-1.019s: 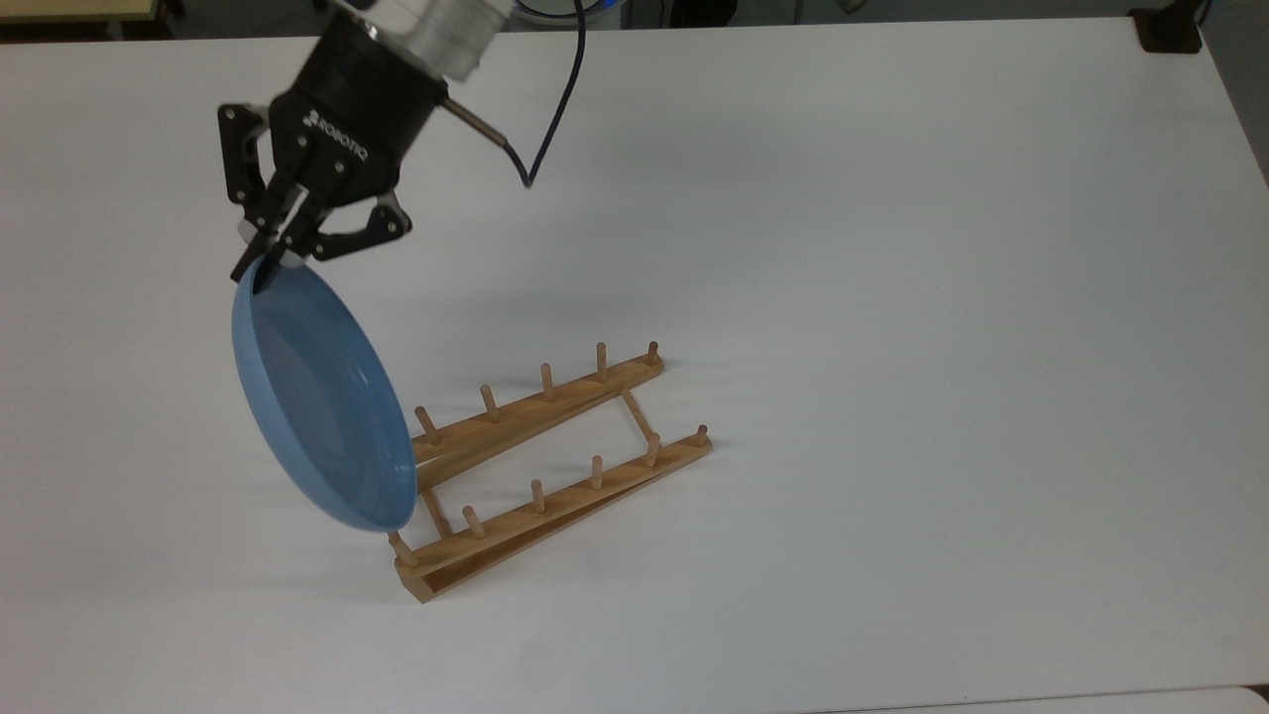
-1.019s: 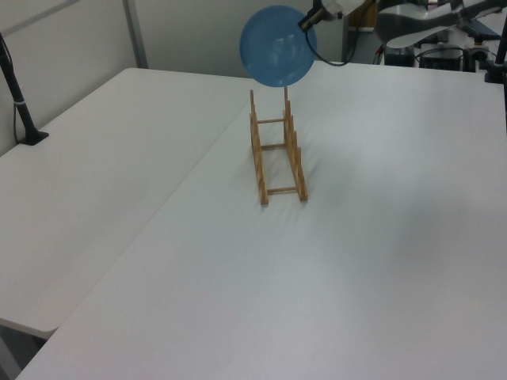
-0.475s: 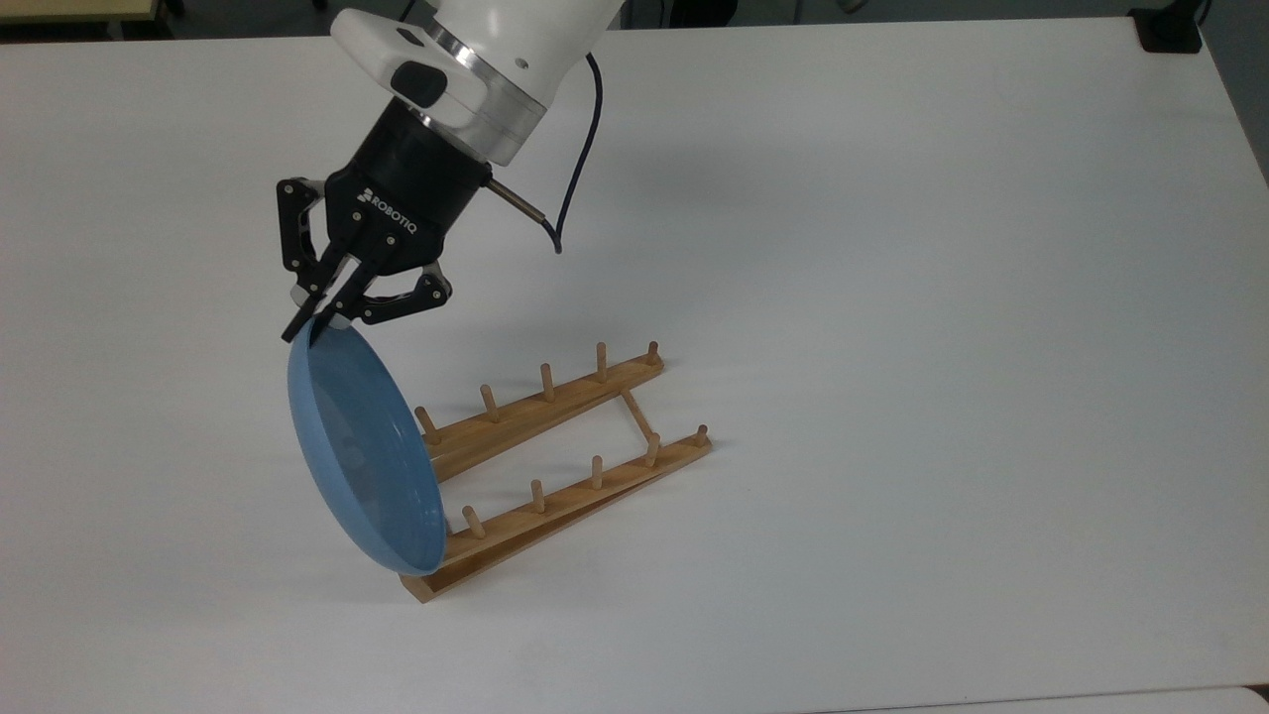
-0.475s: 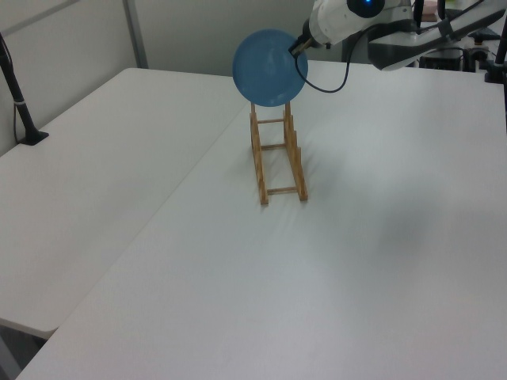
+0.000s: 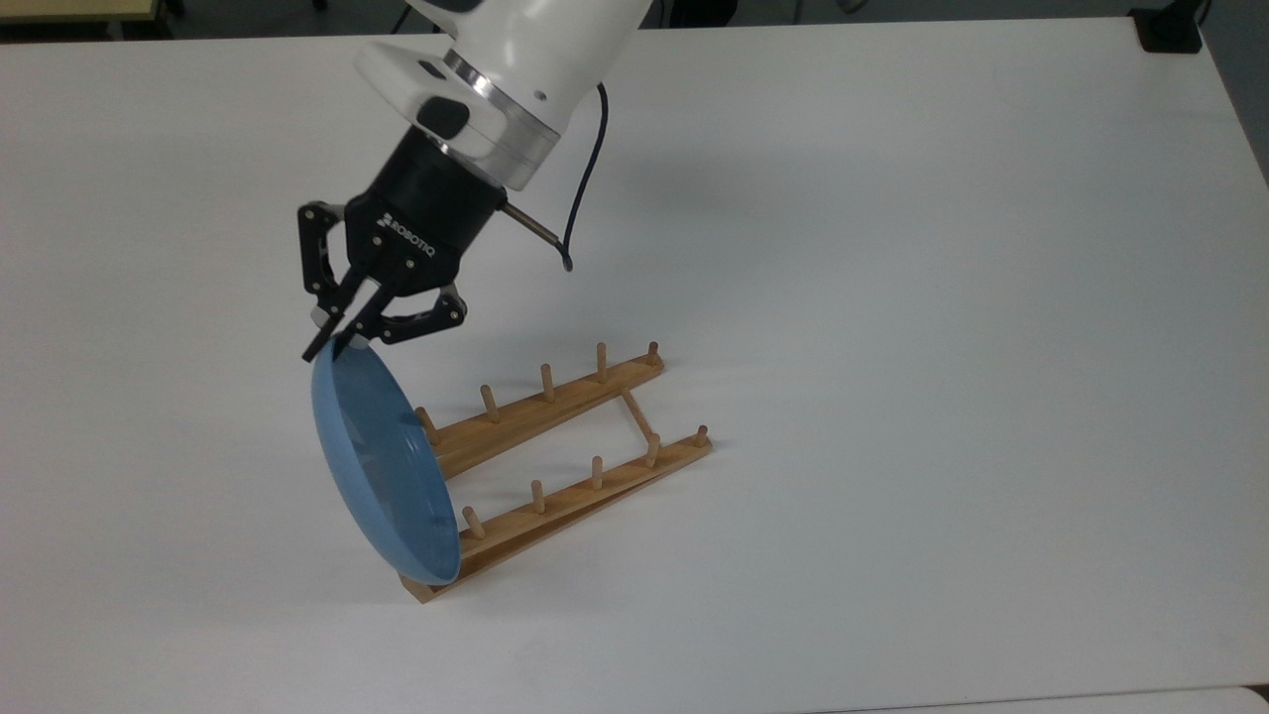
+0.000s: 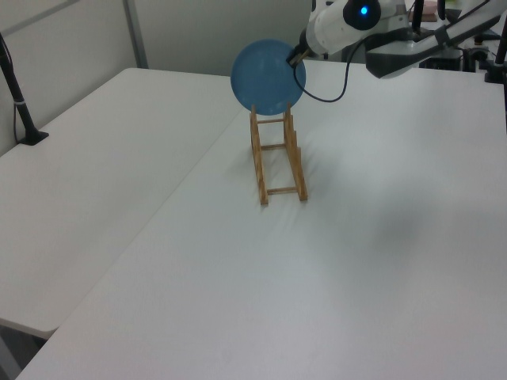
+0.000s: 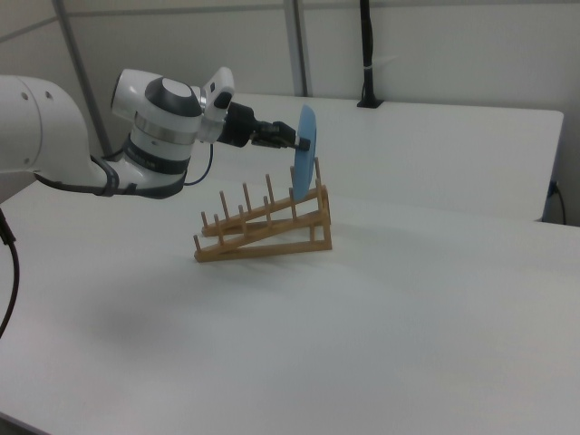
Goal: Place plate in plate rack
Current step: 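Open the gripper to release the plate in the rack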
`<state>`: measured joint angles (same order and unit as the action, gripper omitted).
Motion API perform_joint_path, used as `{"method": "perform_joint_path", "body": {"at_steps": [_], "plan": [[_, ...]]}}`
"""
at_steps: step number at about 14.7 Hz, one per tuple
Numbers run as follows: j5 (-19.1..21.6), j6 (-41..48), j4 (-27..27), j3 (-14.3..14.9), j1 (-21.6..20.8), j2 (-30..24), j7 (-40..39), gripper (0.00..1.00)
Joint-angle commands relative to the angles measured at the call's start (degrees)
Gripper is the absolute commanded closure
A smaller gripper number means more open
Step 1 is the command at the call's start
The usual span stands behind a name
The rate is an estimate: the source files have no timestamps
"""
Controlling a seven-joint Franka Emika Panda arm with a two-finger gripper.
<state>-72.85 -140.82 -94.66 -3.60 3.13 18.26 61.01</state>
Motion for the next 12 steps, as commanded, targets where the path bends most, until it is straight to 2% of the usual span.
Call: {"method": "perform_joint_path", "body": {"at_steps": [1, 2, 5, 8, 9, 10, 12], "plan": [[-2.3, -0.3, -0.3, -0.1, -0.9, 0.7, 3.0, 0.94], [-2.0, -0.4, -0.3, -0.3, -0.8, 0.6, 3.3, 0.66], [-1.8, -0.3, -0.2, -0.3, -0.5, 0.6, 4.3, 0.0], [-1.0, -0.3, -0.1, -0.3, 0.0, -0.1, 4.6, 0.0], [0.9, -0.3, 0.0, -0.4, 0.5, -0.8, 4.6, 0.0], [4.8, -0.3, 0.0, -0.4, 1.1, -2.1, 4.4, 0.0], [16.5, 0.5, 0.0, -0.5, 1.4, -4.1, 4.0, 0.0]]}}
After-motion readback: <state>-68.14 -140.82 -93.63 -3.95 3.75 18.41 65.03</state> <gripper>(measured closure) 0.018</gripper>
